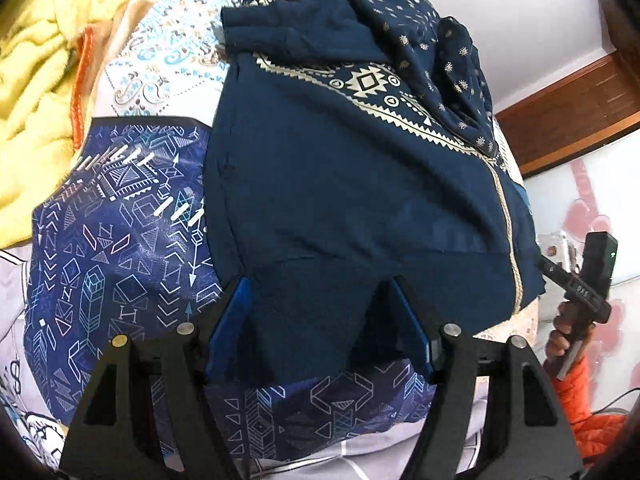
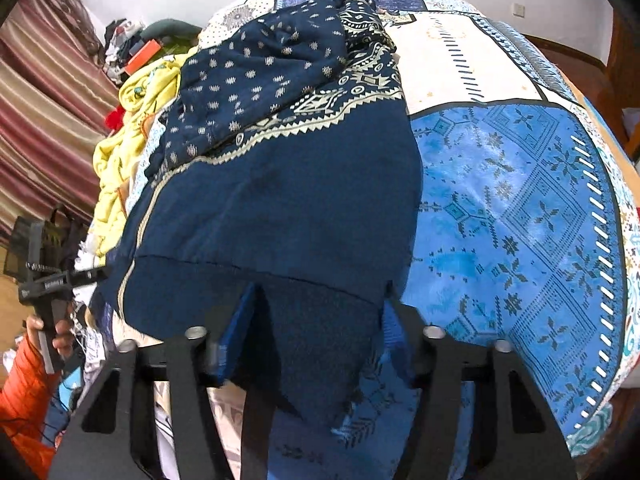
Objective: Fold large clothes
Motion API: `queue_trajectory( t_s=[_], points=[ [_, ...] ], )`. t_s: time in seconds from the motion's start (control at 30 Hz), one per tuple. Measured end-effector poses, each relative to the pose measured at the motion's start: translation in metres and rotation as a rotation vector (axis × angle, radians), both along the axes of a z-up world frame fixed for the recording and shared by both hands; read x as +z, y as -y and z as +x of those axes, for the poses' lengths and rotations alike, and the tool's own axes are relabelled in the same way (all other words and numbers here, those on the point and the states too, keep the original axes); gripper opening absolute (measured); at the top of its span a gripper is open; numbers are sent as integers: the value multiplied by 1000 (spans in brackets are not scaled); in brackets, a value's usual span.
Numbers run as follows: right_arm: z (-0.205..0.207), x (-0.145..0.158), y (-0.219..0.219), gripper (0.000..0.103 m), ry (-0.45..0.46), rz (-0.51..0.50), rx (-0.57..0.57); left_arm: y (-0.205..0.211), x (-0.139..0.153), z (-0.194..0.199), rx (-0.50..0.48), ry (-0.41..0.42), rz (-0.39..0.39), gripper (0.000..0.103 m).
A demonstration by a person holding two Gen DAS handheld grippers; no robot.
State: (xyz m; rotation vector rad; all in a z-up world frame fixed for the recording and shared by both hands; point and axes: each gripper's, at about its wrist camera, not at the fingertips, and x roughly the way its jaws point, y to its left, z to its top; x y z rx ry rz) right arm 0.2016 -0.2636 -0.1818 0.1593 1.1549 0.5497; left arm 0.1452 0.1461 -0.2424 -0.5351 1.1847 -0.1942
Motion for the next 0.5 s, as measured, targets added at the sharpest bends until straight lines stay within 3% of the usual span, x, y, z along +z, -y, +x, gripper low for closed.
queue_trajectory(
  t_s=[0.13,0.2,0.4,0.5],
  points=[
    [2,3,-3,27,5,24,16,6,6,2,12,21,-12,27],
    [3,6,-6,17,12,26,36,7,10,6,20,29,-5,18],
    [10,22,-19,14,65,4,84,28,41,12,-28,137,167,14],
    [20,37,-22,13,94,23,95,30,62,15,-34,205,198,13]
  ],
)
